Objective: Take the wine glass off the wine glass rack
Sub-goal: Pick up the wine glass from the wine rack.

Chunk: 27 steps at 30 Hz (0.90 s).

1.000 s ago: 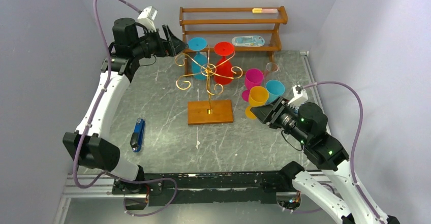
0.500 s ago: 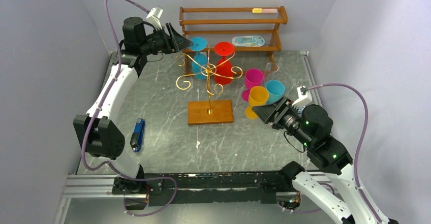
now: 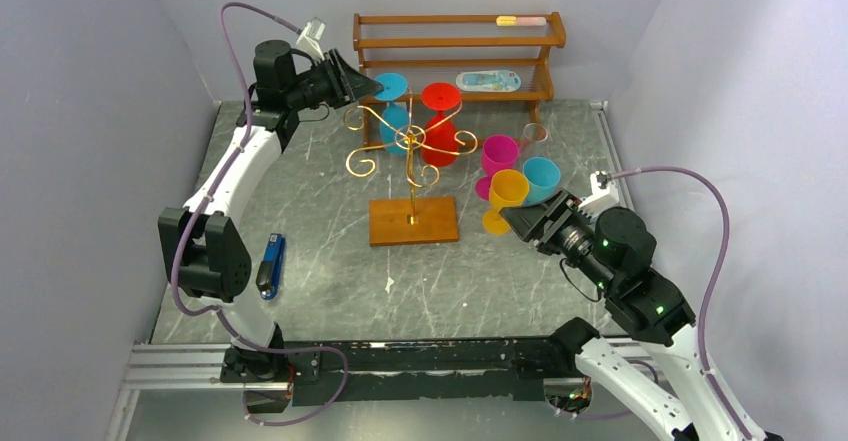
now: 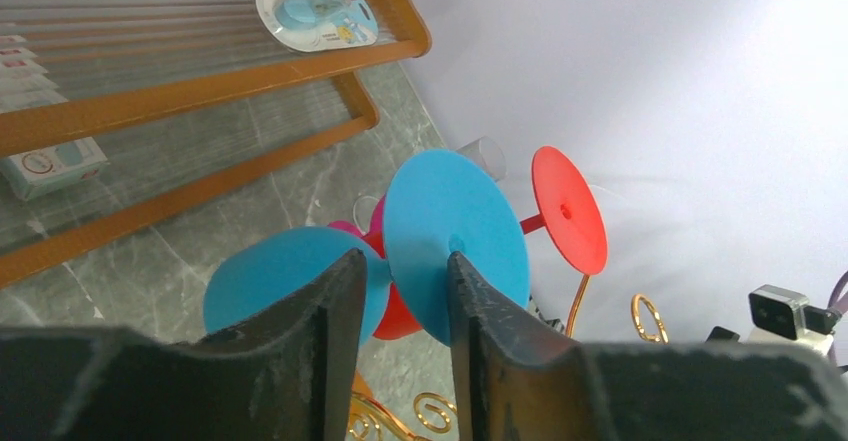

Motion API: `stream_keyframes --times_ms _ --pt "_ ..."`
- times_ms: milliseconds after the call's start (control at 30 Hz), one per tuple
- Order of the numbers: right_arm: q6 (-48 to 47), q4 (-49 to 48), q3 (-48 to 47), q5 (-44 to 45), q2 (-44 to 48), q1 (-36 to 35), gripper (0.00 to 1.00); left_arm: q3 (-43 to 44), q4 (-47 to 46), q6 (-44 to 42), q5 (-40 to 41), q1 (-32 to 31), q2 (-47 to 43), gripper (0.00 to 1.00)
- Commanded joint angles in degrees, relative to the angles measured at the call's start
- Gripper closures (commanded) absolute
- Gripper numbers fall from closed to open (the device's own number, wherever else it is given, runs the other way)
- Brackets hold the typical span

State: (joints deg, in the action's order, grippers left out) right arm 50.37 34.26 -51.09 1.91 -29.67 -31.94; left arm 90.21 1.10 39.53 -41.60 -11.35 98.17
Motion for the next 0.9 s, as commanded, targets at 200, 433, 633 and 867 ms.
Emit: stream_keyframes --times_ms 200,433,633,867 --pt "0.41 1.92 -0.11 3.19 1.6 0.13 0.42 -1.98 -6.91 5.24 -2.69 -0.27 -0.24 0.72" --pt "0.77 2.38 0.25 3.82 2.29 0.08 0.43 -3.11 -6.41 5.83 -1.74 -0.28 -1.75 0.82" --pt "1.27 3.12 0.33 4.23 2.51 0.11 0.42 -4.17 -8.91 8.35 -2.47 -0.25 -3.29 0.91" --pt "2.41 4.04 0.73 4.06 3.32 0.11 0.43 -8.02 -21.72 19.59 -5.56 -0.2 -4.2 0.95"
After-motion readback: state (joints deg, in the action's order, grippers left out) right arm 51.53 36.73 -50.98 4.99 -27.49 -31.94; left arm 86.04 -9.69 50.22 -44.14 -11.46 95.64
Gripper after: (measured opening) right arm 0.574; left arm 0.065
